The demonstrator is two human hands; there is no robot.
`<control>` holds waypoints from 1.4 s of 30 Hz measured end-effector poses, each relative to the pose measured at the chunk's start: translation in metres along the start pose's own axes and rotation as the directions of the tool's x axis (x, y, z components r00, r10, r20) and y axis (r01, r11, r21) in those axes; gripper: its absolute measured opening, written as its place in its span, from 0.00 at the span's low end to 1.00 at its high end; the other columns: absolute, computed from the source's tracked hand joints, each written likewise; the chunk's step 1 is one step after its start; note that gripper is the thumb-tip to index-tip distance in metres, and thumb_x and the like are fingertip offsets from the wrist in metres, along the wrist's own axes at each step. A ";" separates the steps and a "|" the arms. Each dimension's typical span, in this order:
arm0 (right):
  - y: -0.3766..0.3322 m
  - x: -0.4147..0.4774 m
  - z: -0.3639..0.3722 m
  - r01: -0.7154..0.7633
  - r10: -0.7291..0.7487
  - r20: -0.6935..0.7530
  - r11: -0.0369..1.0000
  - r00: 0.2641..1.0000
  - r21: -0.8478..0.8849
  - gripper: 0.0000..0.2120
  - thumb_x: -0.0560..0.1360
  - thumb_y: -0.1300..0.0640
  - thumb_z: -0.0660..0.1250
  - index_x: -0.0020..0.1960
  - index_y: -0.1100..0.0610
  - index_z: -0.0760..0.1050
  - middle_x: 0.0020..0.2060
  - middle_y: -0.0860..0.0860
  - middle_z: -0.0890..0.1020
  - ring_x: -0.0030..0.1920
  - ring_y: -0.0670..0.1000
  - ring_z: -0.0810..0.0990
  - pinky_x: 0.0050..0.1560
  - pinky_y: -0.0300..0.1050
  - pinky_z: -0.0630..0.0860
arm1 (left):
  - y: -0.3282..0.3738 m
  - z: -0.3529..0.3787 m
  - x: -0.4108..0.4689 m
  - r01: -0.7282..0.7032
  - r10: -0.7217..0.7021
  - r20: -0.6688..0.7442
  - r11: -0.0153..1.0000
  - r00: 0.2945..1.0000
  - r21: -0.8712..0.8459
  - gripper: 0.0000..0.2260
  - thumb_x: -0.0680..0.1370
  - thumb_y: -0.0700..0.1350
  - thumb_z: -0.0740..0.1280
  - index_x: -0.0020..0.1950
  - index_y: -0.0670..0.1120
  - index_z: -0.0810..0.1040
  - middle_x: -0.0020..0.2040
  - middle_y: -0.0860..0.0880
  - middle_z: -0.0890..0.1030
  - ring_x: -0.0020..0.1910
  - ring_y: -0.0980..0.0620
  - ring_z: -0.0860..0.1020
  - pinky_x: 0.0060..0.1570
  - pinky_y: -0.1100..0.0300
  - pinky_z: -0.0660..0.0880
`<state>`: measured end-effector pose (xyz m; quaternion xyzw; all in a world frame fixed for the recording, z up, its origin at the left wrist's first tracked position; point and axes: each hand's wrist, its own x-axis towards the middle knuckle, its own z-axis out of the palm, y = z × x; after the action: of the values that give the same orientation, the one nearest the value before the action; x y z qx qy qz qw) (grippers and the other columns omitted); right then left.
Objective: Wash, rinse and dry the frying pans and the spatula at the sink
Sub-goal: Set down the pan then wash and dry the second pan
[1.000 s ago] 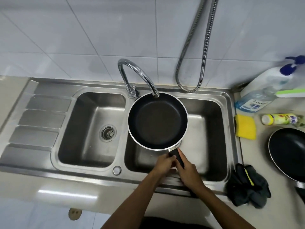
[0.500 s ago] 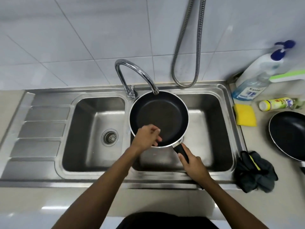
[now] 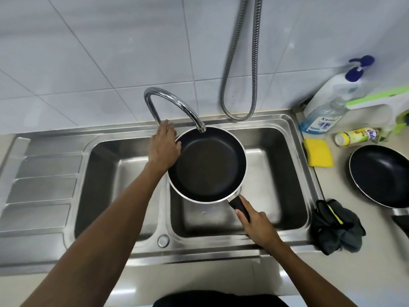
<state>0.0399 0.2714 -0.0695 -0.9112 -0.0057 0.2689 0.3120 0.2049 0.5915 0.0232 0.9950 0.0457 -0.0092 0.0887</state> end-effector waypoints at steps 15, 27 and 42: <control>-0.005 -0.001 -0.003 -0.003 0.003 0.010 1.000 1.000 -0.009 0.29 0.82 0.36 0.52 0.80 0.36 0.49 0.51 0.57 0.84 0.42 0.54 0.79 0.47 0.50 0.76 | -0.001 0.066 -0.082 0.145 -0.134 0.174 0.988 0.976 -0.050 0.37 0.84 0.54 0.62 0.84 0.41 0.46 0.85 0.43 0.45 0.84 0.44 0.48 0.77 0.42 0.62; -0.002 0.000 0.000 0.027 -0.028 -0.017 0.999 0.999 -0.027 0.28 0.82 0.35 0.51 0.80 0.34 0.48 0.56 0.57 0.84 0.51 0.63 0.80 0.52 0.56 0.77 | 0.002 0.067 -0.082 0.153 -0.146 0.201 0.988 0.969 -0.020 0.40 0.84 0.57 0.61 0.84 0.43 0.41 0.85 0.44 0.41 0.84 0.45 0.45 0.80 0.42 0.58; 0.004 0.002 0.003 0.028 -0.028 0.006 1.000 1.000 -0.011 0.30 0.81 0.33 0.50 0.80 0.35 0.46 0.56 0.55 0.84 0.49 0.56 0.80 0.51 0.52 0.78 | 0.002 0.067 -0.077 0.112 -0.129 0.223 0.990 0.966 0.090 0.40 0.84 0.55 0.61 0.83 0.40 0.39 0.84 0.40 0.40 0.84 0.42 0.44 0.79 0.42 0.59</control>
<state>0.0395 0.2706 -0.0750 -0.9119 -0.0209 0.2672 0.3107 0.1278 0.5703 -0.0406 0.9854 0.0953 -0.1304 0.0542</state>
